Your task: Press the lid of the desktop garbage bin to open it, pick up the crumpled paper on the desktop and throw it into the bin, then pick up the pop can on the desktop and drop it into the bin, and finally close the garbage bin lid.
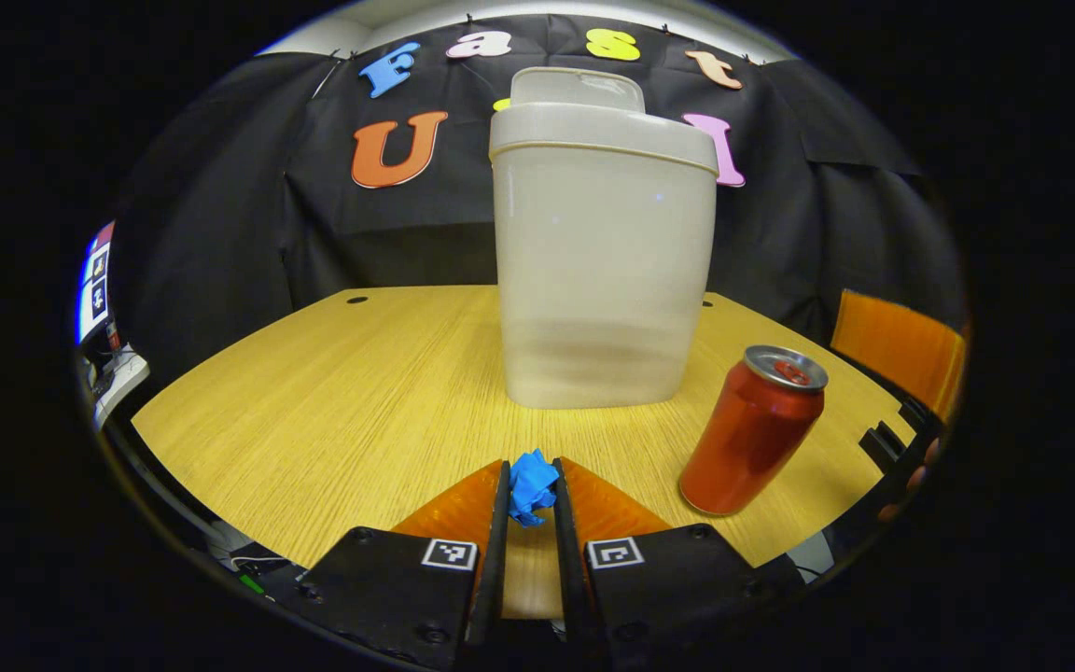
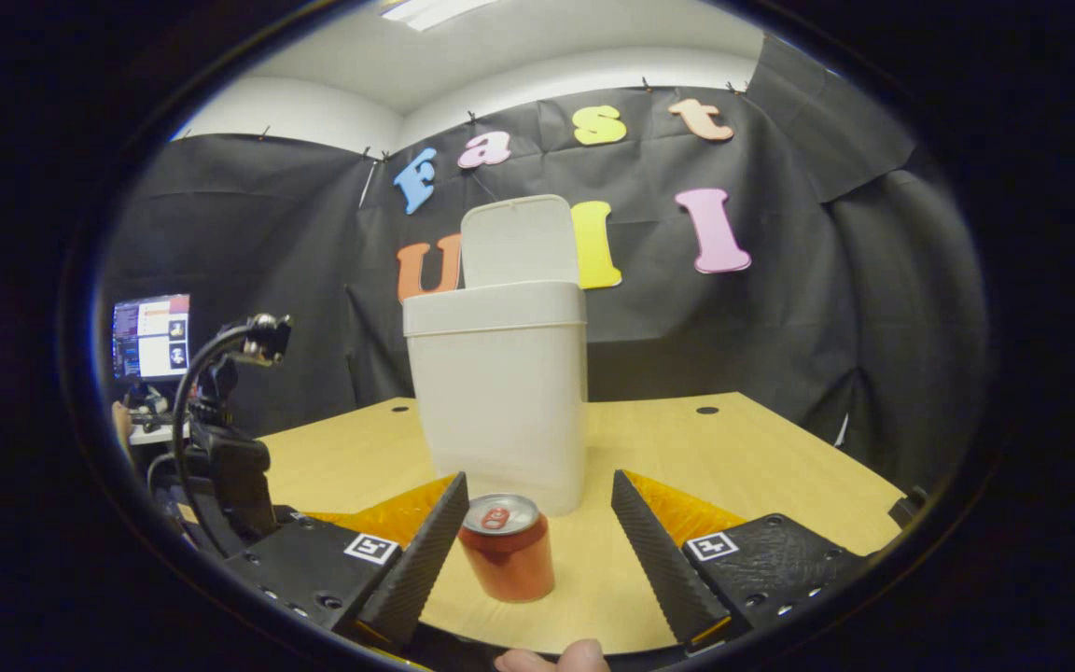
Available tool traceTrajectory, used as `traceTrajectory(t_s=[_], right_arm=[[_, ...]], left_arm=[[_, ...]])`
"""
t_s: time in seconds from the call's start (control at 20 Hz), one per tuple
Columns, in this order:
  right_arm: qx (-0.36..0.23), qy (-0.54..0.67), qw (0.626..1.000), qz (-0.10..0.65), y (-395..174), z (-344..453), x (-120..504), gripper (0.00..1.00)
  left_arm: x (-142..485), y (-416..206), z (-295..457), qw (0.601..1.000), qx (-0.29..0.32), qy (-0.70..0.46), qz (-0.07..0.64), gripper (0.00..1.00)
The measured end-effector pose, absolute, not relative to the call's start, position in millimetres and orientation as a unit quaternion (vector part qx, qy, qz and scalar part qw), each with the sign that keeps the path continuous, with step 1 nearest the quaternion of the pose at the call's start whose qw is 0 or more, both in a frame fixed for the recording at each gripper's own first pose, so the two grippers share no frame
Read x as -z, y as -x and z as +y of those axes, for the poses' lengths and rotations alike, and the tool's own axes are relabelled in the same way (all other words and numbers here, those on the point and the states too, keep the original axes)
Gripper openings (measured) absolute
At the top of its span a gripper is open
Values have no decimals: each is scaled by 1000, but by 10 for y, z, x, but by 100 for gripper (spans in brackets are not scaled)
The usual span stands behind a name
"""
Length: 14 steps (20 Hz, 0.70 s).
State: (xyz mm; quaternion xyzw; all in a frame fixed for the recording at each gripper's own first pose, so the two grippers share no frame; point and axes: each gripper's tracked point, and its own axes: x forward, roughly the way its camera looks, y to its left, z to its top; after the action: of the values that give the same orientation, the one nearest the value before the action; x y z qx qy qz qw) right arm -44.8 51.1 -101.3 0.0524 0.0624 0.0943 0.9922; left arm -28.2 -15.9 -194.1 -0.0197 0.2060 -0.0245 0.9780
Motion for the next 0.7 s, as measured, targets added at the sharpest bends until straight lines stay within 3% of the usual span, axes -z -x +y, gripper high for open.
traceTrajectory(t_s=[0.7], right_arm=[[-68,-24,991,114,354,813,1590,96]], left_arm=[[1433,195,118,989,17,32,143,29]])
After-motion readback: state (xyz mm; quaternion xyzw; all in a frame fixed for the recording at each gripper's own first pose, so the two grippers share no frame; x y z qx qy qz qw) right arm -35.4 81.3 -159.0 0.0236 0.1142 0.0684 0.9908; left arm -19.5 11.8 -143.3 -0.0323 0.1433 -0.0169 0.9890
